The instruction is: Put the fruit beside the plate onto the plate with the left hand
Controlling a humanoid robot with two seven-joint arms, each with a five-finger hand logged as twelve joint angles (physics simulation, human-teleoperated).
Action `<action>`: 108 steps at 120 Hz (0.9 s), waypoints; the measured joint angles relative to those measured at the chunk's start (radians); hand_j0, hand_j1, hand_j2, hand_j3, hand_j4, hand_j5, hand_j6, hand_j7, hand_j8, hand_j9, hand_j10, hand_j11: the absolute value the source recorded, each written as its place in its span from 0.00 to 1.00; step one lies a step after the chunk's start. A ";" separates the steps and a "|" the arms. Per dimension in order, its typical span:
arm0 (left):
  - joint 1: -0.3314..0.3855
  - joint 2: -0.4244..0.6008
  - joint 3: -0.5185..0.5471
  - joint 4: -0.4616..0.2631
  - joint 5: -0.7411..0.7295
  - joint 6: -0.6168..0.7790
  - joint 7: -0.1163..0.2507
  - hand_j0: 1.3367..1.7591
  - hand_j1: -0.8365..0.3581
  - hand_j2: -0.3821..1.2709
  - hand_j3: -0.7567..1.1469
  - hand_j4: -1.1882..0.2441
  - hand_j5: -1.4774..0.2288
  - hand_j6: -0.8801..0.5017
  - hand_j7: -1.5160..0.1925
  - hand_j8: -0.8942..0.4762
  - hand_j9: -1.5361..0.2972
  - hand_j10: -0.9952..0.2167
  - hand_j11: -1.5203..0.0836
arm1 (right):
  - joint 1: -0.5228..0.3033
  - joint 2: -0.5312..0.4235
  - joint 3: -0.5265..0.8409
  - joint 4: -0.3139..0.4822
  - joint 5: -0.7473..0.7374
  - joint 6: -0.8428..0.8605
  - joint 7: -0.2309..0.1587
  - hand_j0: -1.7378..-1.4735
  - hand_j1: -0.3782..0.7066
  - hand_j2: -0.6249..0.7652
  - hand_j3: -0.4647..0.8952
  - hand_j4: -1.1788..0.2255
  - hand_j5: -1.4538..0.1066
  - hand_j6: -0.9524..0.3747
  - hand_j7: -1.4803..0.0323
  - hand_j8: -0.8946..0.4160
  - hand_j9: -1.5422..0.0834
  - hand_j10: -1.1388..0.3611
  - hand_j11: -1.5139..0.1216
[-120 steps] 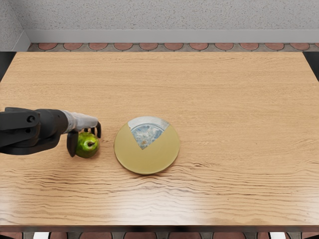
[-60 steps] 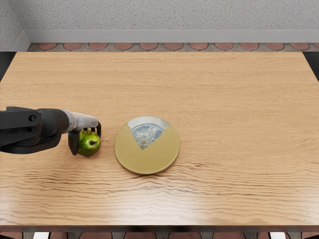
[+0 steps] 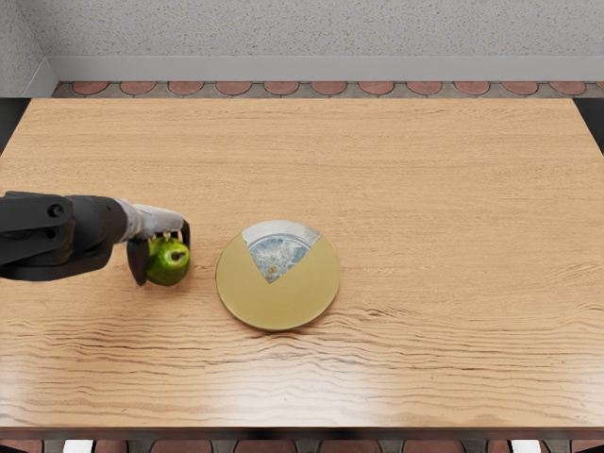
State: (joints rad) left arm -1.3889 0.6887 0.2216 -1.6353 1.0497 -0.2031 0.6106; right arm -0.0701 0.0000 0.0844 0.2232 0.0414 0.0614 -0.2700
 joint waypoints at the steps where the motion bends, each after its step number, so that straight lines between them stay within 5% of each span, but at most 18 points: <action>1: -0.005 0.001 0.000 0.000 -0.002 0.000 0.000 0.75 0.53 0.32 0.40 0.60 0.42 0.44 0.44 0.35 0.43 0.37 0.48 | 0.000 0.000 0.000 0.000 0.000 0.000 0.000 0.30 0.06 0.45 0.34 0.82 0.91 0.70 0.95 0.66 0.93 0.74 0.90; 82: -0.297 0.029 -0.004 0.014 -0.236 -0.091 0.000 0.75 0.50 0.34 0.40 0.60 0.41 0.44 0.43 0.36 0.42 0.36 0.47 | 0.001 0.000 0.000 -0.003 0.000 0.000 -0.001 0.30 0.06 0.45 0.34 0.82 0.91 0.70 0.95 0.66 0.93 0.74 0.90; 108: -0.358 -0.056 -0.003 0.022 -0.341 -0.098 0.001 0.75 0.50 0.35 0.40 0.61 0.40 0.45 0.42 0.36 0.42 0.36 0.47 | 0.001 0.000 0.000 -0.002 0.000 0.000 -0.004 0.30 0.06 0.45 0.34 0.82 0.91 0.70 0.95 0.66 0.93 0.74 0.90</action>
State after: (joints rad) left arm -1.7471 0.6322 0.2187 -1.6134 0.7082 -0.3010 0.6112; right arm -0.0692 0.0000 0.0844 0.2208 0.0414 0.0614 -0.2735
